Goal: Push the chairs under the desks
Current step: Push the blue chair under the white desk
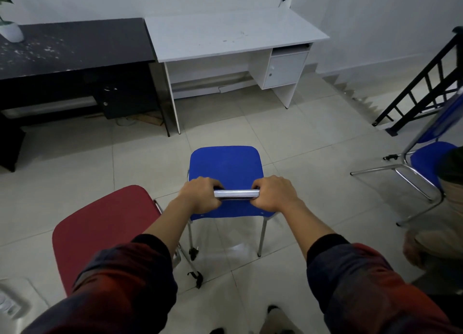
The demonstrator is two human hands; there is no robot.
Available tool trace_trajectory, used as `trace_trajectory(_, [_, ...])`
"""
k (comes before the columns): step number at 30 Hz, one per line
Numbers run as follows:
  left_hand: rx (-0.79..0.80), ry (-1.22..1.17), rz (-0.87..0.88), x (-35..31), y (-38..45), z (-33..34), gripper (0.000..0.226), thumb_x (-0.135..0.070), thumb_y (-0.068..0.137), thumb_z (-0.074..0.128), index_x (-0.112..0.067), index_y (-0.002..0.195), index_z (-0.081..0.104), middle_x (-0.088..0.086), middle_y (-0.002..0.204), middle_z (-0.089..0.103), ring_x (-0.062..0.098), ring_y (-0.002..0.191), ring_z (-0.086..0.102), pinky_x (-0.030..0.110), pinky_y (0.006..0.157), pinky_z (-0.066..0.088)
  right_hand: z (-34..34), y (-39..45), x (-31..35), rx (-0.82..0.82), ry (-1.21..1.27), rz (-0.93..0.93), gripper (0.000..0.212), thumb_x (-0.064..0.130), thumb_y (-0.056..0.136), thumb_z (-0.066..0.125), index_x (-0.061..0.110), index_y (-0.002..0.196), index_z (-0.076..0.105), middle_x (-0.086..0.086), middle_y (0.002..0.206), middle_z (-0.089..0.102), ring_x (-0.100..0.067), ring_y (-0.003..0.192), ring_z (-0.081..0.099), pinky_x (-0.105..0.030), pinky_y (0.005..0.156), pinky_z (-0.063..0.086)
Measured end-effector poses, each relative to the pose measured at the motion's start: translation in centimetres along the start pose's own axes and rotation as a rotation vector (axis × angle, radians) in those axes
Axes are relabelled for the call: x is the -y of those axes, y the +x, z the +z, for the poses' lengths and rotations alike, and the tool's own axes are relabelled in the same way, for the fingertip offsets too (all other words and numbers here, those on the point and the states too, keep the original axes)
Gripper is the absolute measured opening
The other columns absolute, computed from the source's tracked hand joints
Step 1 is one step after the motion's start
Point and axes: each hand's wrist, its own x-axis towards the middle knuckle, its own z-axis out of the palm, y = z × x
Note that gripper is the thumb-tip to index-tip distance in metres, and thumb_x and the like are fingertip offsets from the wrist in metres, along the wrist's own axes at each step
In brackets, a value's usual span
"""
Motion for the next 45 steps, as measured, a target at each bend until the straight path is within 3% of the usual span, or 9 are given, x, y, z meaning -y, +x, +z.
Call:
trace_trajectory(14, [-0.021,0.029,-0.114,-3.9,2.8,0.4,0.039,-0.027,0.084,0.060,-0.034,0.122,0.063,-0.009,0.109,0.067,0.014,0.087,0.057,0.027,0.075,0.050,-2.5,2.3,-4.3,0.046,0.015,-0.089,0.027,0.037,0.078,0.066,0.027,0.102,0.072,0.006,0.088,0.069,-0.017,0.076,0.060,-0.025,0.060,0.041])
trace_trajectory(21, [-0.015,0.003,-0.165,-6.9,5.5,1.3,0.038,-0.026,0.085,0.060,-0.032,0.122,0.061,-0.007,0.111,0.066,0.015,0.087,0.057,0.027,0.075,0.050,-3.9,4.0,-8.4,0.091,0.026,-0.123,0.029,0.039,0.074,0.066,0.029,0.100,0.073,0.008,0.087,0.070,-0.017,0.077,0.064,-0.029,0.068,0.053])
trace_trajectory(27, [-0.026,-0.034,-0.193,-9.6,7.4,1.9,0.038,-0.029,0.086,0.061,-0.032,0.123,0.059,-0.007,0.113,0.066,0.016,0.093,0.060,0.030,0.080,0.054,-5.1,5.6,-12.0,0.102,0.007,-0.162,0.031,0.040,0.074,0.066,0.030,0.102,0.073,0.010,0.088,0.070,-0.014,0.076,0.063,-0.028,0.068,0.054])
trace_trajectory(34, [-0.057,-0.052,-0.214,-11.6,10.1,2.6,0.035,-0.029,0.085,0.060,-0.032,0.120,0.059,-0.008,0.110,0.065,0.015,0.093,0.061,0.031,0.081,0.055,-6.0,7.5,-15.1,0.092,-0.009,-0.209,0.031,0.041,0.074,0.068,0.032,0.103,0.074,0.011,0.088,0.070,-0.012,0.074,0.060,-0.023,0.061,0.044])
trace_trajectory(45, [-0.084,-0.047,-0.229,-11.4,13.1,2.0,0.036,-0.028,0.085,0.062,-0.032,0.121,0.062,-0.009,0.111,0.067,0.015,0.092,0.061,0.032,0.080,0.056,-6.1,10.5,-16.7,0.035,-0.006,-0.243,0.034,0.040,0.075,0.069,0.028,0.106,0.074,0.009,0.091,0.072,-0.014,0.075,0.061,-0.022,0.060,0.045])
